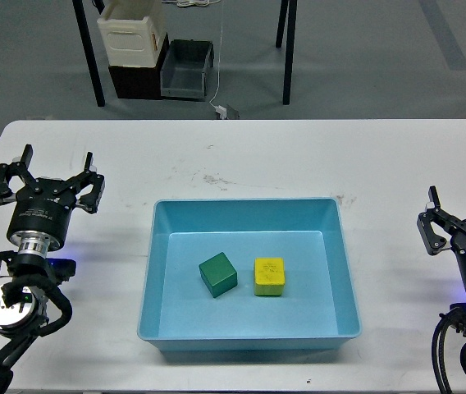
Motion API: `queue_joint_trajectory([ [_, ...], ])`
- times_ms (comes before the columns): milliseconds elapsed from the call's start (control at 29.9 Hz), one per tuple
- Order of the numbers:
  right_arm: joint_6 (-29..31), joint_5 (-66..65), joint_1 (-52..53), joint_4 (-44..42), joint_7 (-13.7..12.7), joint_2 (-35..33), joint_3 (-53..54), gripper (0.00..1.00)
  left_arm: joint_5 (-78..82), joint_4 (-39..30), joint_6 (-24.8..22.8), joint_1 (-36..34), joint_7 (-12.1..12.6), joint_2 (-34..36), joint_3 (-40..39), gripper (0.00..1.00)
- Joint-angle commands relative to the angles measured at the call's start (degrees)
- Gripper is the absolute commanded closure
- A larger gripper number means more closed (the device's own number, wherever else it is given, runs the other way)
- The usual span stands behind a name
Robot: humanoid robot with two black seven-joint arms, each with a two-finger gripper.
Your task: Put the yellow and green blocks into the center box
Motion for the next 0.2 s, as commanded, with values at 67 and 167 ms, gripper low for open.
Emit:
queue_joint_trajectory([
  [67, 0.01, 0.05, -0.56, 0.07, -0.34, 0.0, 0.06, 0.0, -3.76, -1.75, 0.42, 2.57, 0.02, -0.56, -2.76, 0.0],
  [167, 0.01, 0.05, -0.64, 0.07, -0.25, 0.0, 0.06, 0.0, -3.76, -1.93, 0.07, 3.1, 0.02, -1.52, -2.76, 0.0],
])
